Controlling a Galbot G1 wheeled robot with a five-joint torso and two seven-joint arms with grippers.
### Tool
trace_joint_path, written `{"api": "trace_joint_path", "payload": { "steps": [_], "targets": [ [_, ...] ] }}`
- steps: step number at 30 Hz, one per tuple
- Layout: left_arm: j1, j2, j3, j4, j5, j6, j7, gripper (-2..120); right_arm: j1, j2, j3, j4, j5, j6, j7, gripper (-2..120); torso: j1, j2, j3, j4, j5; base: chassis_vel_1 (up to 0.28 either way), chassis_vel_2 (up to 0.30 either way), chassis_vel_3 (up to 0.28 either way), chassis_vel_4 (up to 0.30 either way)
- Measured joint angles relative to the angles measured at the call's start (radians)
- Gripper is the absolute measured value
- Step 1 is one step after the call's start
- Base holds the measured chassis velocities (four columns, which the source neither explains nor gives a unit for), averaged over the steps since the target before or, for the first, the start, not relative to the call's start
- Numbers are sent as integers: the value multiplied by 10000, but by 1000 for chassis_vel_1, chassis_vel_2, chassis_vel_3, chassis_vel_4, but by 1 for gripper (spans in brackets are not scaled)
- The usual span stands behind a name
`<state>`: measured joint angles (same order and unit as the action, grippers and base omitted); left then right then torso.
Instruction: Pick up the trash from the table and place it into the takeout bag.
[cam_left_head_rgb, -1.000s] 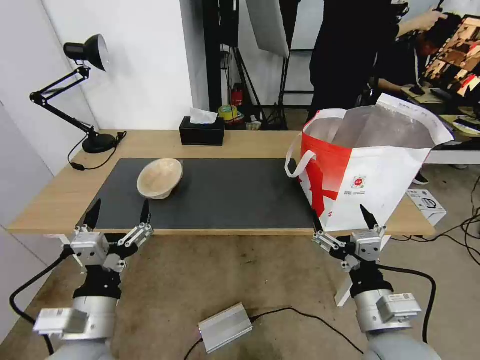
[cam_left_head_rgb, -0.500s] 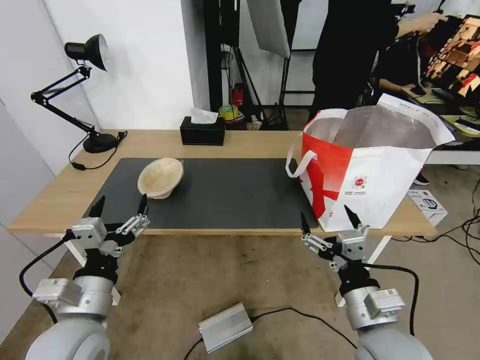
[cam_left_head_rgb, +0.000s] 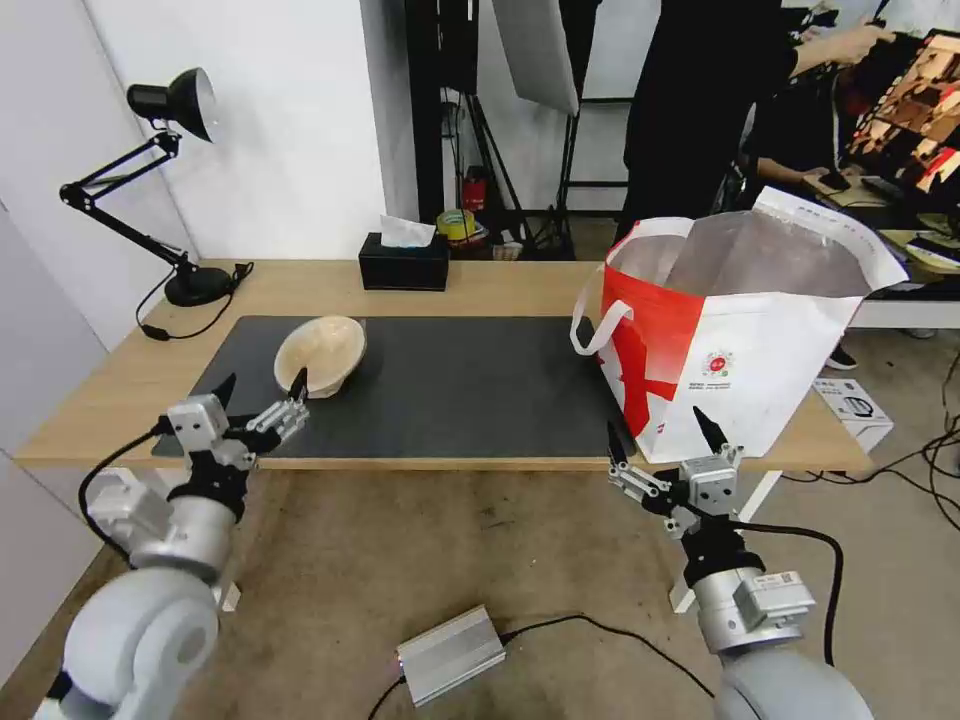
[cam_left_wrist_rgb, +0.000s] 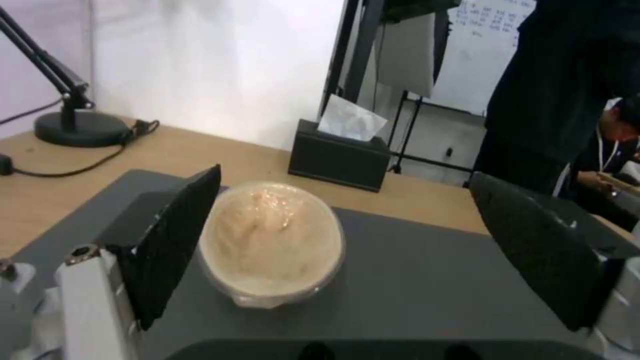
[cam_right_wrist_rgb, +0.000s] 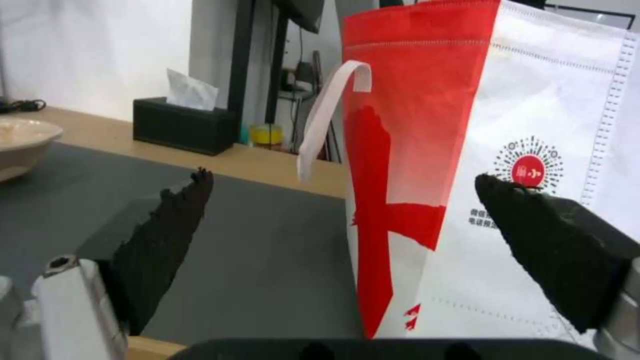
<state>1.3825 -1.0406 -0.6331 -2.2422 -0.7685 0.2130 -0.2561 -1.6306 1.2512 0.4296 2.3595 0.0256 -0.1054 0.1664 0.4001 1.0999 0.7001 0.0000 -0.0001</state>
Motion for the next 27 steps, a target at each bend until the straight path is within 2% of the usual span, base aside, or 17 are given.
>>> {"api": "trace_joint_path", "payload": {
  "steps": [4,8,12,14,22,27],
  "targets": [
    [-471,236,99,267,-416,172,-161,100,28,0,-1,-26,-6,-1,-2,100,0,0,0,0,0,0,0,0,0],
    [-1289,562,263,747,-1375,526,-566,100,75,6,-2,-76,-15,-4,-4,100,0,0,0,-1,0,0,0,0,0],
    [-1764,737,460,1110,-1599,664,-619,100,221,-17,-3,-167,-18,-6,-9,100,0,0,0,1,0,0,0,0,0],
    [-1927,776,527,1212,-1706,708,-652,100,275,-24,-12,-189,-19,-9,-13,100,0,0,0,1,1,0,0,0,0],
    [-3334,935,1121,2096,-3288,1340,-1308,100,289,116,-165,-259,-61,-18,-18,100,0,0,0,0,1,0,0,0,0],
    [-3970,1084,1385,2545,-3668,1570,-1485,100,295,128,-198,-282,-59,-23,-18,100,0,0,0,-1,1,0,0,0,0]
  ]
}}
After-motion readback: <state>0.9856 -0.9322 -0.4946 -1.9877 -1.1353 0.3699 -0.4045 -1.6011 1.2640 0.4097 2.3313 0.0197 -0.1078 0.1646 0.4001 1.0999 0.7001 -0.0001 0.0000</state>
